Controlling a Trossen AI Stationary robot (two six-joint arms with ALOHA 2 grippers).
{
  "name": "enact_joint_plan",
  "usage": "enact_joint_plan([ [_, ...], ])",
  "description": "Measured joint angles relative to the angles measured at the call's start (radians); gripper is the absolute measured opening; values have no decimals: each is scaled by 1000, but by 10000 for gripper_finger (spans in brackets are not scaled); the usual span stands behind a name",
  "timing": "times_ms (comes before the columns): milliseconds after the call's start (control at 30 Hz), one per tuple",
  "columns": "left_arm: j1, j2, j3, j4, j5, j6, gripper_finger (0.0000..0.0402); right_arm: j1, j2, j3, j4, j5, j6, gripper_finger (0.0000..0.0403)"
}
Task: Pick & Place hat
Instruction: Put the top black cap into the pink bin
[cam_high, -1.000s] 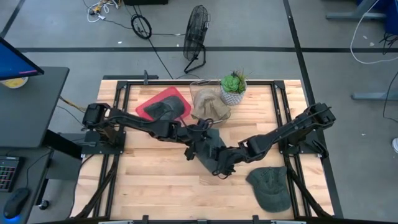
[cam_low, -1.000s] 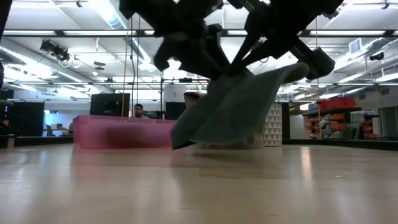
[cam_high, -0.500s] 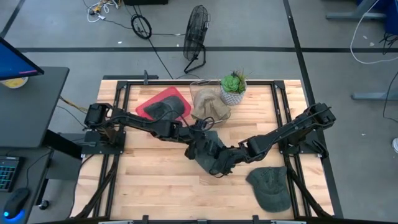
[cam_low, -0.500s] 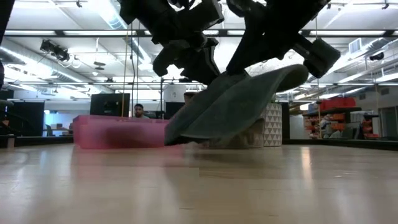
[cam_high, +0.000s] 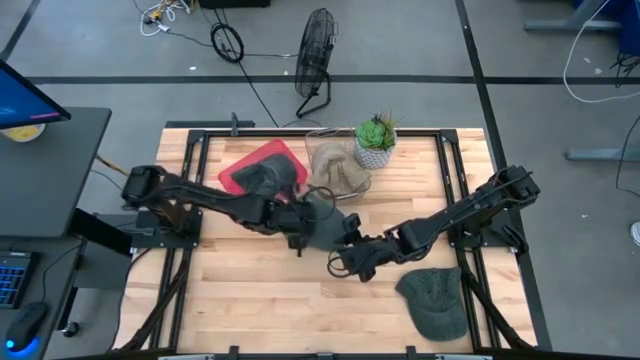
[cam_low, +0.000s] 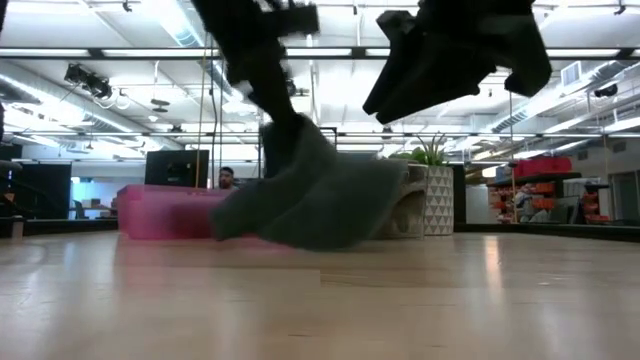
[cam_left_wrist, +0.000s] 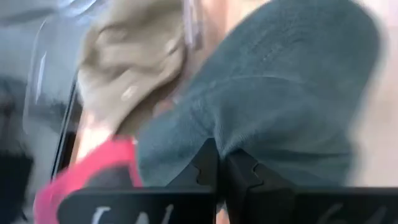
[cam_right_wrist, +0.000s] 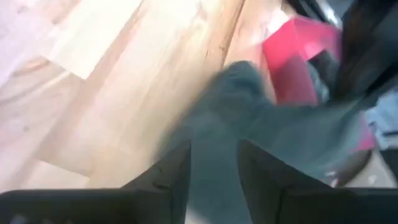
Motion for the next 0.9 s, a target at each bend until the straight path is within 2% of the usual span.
enact_joint_plan([
  [233,5,-132,134,-467,-27,-377,11,1,0,0,-16,0,125,148],
  [367,33,-198,165,-632,-76,-498,7,1,0,0,-25,0,147,143],
  [533,140,-269,167,-670,-96,-616,12,1,0,0,-38,0,151,138],
  [733,313,-270,157,-665,-97,-732,12,1,0,0,-40,0,151,137],
  [900,410,-239,88,-593,-17,-754,11,1,0,0,-49,0,151,137],
])
